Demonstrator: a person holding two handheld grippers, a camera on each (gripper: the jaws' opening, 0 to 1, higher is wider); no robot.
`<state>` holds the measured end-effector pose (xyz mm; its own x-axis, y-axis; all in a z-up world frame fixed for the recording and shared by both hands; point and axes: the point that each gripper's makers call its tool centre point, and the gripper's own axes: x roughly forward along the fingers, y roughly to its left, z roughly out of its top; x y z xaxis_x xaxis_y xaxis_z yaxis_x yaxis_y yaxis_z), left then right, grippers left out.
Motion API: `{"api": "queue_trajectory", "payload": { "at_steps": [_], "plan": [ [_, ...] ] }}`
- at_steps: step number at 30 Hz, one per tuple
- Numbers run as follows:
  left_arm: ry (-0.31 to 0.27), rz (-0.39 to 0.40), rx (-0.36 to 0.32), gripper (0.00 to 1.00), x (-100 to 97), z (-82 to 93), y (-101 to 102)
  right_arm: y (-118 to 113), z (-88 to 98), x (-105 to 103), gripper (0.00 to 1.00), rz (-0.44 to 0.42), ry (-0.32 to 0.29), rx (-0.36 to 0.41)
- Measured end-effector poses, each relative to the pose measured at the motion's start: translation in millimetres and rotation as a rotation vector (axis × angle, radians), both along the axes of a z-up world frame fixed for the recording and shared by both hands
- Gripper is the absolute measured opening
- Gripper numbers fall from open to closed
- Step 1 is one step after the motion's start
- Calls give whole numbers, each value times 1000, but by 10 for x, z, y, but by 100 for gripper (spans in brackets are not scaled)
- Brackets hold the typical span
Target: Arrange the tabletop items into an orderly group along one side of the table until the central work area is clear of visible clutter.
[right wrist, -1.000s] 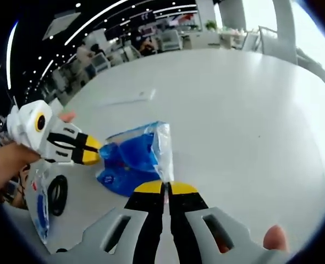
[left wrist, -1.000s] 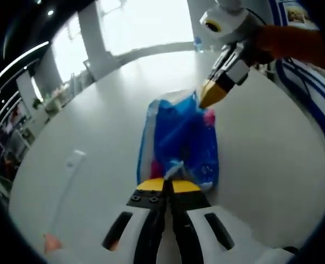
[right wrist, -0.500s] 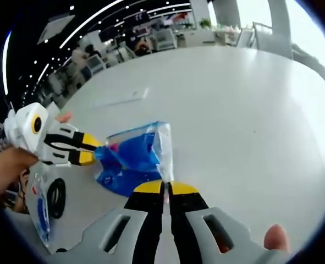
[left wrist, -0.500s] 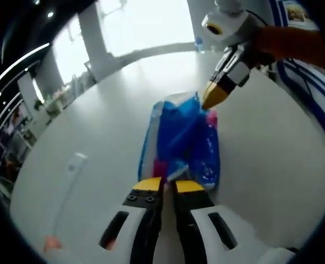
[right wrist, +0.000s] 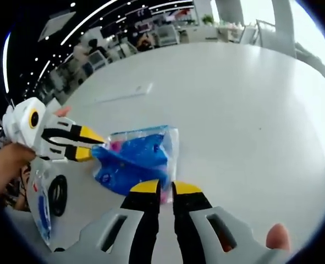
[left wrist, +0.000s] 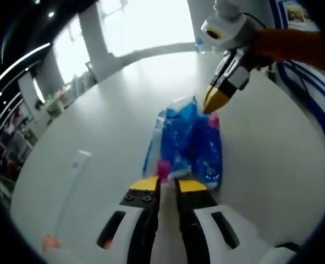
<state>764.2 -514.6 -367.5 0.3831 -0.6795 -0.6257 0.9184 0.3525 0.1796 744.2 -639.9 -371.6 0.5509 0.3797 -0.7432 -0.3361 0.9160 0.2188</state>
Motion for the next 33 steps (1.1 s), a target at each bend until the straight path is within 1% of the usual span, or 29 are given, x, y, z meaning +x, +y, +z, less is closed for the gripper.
{"api": "queue_trajectory", "payload": {
  "at_steps": [4,7,10,15,23,25,28,33],
  "plan": [
    [0,7,-1,12,16,4,17,9,-18,-21,8,2,11,0],
    [-1,8,-3,12,22,7,12,-6,-17,-1,10,-3,4,2],
    [1,12,1,14,24,-10,6,-15,-46,-14,9,9,10,-16],
    [3,12,4,15,19,-20,24,-21,-42,-7,10,-3,5,0],
    [8,29,8,22,-8,-3,77,-19,-22,-33,11,-5,0,1],
    [5,33,6,23,-6,20,95,-23,4,-29,11,-6,-7,1],
    [-4,46,-11,24,9,103,134,-27,60,-38,12,-9,-19,3],
    [-20,55,-16,24,-9,221,199,-27,159,-50,12,-15,-43,10]
  ]
}}
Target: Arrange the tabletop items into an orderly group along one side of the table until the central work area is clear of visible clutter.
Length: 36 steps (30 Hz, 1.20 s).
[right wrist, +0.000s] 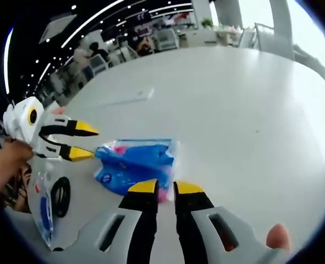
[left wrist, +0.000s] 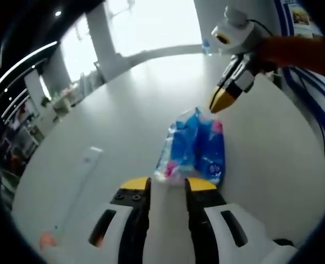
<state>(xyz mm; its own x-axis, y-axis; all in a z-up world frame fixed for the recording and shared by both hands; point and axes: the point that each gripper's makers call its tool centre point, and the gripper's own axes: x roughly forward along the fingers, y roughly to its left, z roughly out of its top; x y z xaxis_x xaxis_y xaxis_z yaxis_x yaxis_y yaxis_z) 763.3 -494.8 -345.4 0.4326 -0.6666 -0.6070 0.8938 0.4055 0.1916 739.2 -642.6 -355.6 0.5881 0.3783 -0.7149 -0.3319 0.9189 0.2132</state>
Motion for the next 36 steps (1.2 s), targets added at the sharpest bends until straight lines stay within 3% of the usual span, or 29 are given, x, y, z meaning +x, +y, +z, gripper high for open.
{"api": "queue_trajectory", "payload": {
  "at_steps": [15,23,27,33,36],
  "plan": [
    [-61,25,-67,26,-222,447,164,120,461,-96,25,24,-120,-8],
    [-82,40,-76,26,-366,616,306,272,544,-221,30,76,-133,-38],
    [-86,45,-73,28,-467,681,369,388,623,-285,40,104,-155,-37],
    [-91,62,-74,29,-590,789,488,523,690,-397,45,143,-166,-43],
    [-84,80,-86,33,-653,836,543,602,713,-486,52,166,-171,-37]
  ]
}}
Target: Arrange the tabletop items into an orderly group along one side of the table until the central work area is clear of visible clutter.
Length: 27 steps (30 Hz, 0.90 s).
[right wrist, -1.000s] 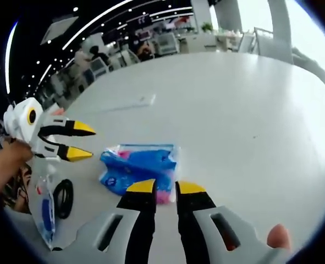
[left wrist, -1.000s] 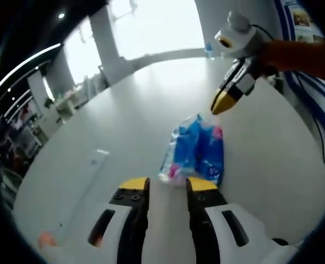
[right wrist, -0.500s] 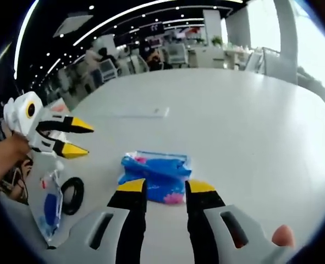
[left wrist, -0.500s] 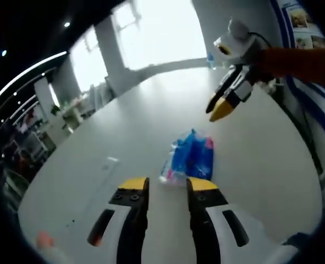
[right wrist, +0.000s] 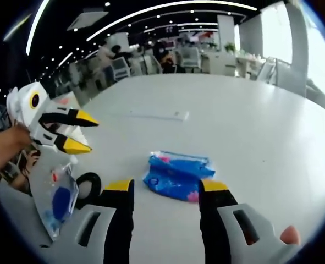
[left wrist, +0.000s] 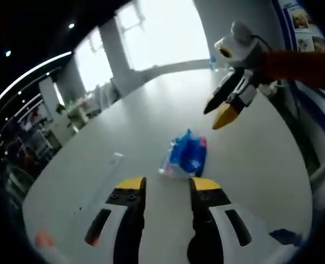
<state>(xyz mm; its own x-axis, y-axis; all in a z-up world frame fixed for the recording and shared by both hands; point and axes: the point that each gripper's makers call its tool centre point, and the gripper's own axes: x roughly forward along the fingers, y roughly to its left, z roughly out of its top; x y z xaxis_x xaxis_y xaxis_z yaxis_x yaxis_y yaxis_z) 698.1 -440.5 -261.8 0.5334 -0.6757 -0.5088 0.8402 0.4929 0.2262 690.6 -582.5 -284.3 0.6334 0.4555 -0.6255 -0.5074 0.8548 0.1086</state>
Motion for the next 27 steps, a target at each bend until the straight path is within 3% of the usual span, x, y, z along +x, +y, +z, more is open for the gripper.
{"api": "queue_trajectory", "payload": {
  "at_steps": [8,12,19,27],
  "plan": [
    [20,36,-26,50,-212,88,165,174,29,-189,54,47,-2,-11],
    [60,68,-52,60,-308,118,245,246,49,-255,54,63,-6,-15],
    [86,105,-71,71,-431,141,387,353,109,-352,54,85,-12,-20],
    [75,104,-80,73,-535,219,459,447,202,-440,54,106,-28,-26]
  ]
}}
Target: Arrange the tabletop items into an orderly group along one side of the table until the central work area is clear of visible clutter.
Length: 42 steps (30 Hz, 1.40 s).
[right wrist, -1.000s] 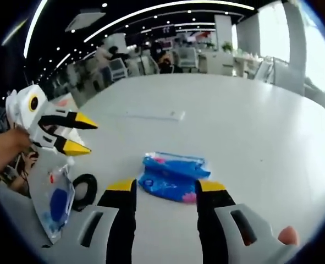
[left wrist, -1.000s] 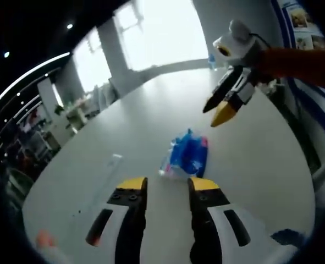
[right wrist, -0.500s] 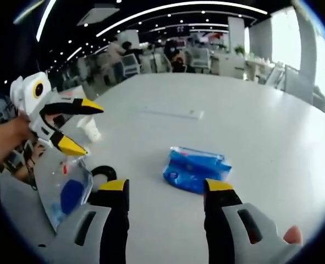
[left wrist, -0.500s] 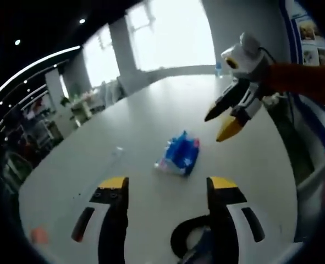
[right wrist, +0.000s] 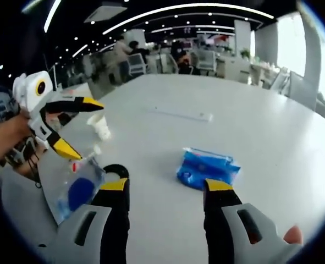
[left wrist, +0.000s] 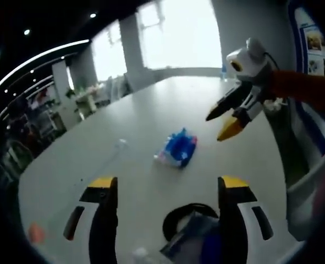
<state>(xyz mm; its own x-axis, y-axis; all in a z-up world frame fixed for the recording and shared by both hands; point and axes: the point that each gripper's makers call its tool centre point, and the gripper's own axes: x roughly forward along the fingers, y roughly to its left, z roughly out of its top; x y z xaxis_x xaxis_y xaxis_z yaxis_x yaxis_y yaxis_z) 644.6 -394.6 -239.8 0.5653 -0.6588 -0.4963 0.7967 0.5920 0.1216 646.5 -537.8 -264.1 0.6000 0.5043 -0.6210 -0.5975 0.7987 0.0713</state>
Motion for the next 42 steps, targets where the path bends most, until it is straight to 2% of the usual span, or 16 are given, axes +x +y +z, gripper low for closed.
{"api": "queue_trajectory", "payload": {
  "at_steps": [6,14,26,33,38,42],
  "plan": [
    [-14,-12,0,74,-126,60,41,88,54,-65,53,21,-8,-9],
    [-30,-14,-3,74,-379,124,189,319,108,-172,52,66,-15,-22],
    [-34,-19,15,73,-811,45,492,704,108,-319,52,136,-16,-44],
    [-37,-42,35,72,-1160,-25,669,938,86,-395,51,183,-14,-65],
    [-29,-51,20,72,-1381,-45,703,1066,63,-424,51,208,-10,-76],
    [-10,-57,19,71,-1598,-141,695,1182,47,-459,51,234,-8,-84]
  ]
}}
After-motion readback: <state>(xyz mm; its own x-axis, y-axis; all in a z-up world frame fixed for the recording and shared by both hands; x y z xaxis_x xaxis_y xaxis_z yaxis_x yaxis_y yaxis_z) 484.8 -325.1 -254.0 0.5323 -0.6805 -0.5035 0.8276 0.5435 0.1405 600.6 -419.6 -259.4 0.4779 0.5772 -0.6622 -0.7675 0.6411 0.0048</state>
